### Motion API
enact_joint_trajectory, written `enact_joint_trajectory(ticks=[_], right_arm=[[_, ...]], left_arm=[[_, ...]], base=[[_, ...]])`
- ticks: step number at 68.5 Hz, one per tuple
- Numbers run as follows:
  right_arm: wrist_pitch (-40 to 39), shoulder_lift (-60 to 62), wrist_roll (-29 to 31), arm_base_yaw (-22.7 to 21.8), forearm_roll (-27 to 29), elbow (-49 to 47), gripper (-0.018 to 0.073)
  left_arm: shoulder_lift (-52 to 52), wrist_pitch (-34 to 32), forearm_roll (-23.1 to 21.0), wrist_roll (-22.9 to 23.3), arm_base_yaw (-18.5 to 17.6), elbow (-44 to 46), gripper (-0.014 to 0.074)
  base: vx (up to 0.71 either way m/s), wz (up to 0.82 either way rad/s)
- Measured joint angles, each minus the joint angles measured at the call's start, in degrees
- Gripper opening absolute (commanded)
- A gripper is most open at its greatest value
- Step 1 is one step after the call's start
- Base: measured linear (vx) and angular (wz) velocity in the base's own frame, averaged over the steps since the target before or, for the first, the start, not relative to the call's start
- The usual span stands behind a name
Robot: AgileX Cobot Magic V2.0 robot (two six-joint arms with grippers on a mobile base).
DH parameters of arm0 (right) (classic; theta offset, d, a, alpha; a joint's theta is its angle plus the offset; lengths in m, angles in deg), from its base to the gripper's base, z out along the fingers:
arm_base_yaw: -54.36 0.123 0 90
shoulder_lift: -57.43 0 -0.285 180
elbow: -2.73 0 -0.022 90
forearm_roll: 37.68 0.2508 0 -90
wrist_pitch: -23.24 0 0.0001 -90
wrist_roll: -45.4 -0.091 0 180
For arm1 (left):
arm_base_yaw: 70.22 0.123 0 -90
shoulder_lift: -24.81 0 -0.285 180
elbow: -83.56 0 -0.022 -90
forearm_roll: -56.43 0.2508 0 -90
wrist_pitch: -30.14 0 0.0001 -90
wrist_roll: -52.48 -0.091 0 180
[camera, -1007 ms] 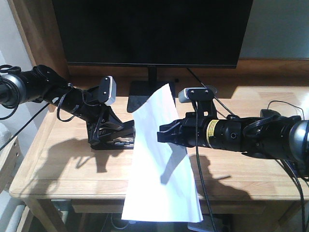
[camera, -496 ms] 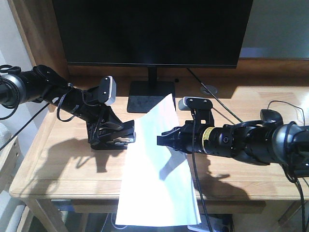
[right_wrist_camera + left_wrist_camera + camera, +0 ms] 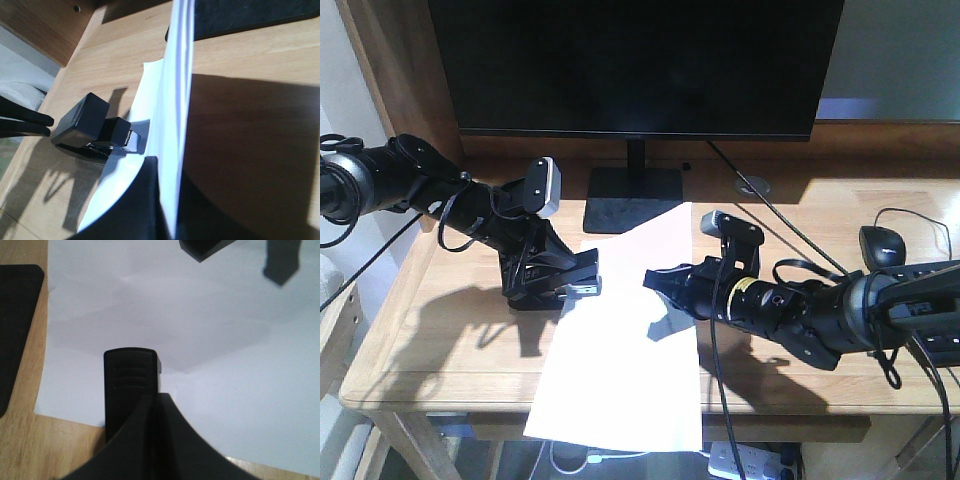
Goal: Grab stapler and paper to desk for stapling
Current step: 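Lower the paper flat onto the desk under the stapler's front, then open the right gripper and lift it away from the paper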
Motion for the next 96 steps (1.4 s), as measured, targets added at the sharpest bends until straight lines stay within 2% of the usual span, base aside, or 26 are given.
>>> enact_joint_trajectory(ticks=[24, 40, 55, 68, 77, 88, 96], right_arm=[[-1.90, -2.40, 0.12, 0.19, 0.32, -3.17, 0.0000], [0.76, -2.40, 1.05, 0.24, 0.32, -4.77, 0.0036], [1.61, -2.40, 4.34, 0.24, 1.01, -4.77, 0.0175], [1.61, -2.40, 4.65, 0.24, 1.20, -4.77, 0.0386], [1.88, -2.40, 4.69, 0.24, 1.20, -4.77, 0.0491], [6.57, -1.69, 5.10, 0.24, 0.98, -4.77, 0.0532], [12.08, 0.56, 9.05, 0.24, 0.93, -4.77, 0.0531]], left_arm=[[0.00, 0.00, 0.00, 0.00, 0.00, 0.00, -0.0006], [0.00, 0.00, 0.00, 0.00, 0.00, 0.00, -0.0006], [0.00, 0.00, 0.00, 0.00, 0.00, 0.00, -0.0006], [0.00, 0.00, 0.00, 0.00, 0.00, 0.00, -0.0006], [0.00, 0.00, 0.00, 0.00, 0.00, 0.00, -0.0006], [0.00, 0.00, 0.00, 0.00, 0.00, 0.00, -0.0006], [0.00, 0.00, 0.00, 0.00, 0.00, 0.00, -0.0006]], base=[[0.00, 0.00], [0.00, 0.00], [0.00, 0.00], [0.00, 0.00], [0.00, 0.00], [0.00, 0.00], [0.00, 0.00]])
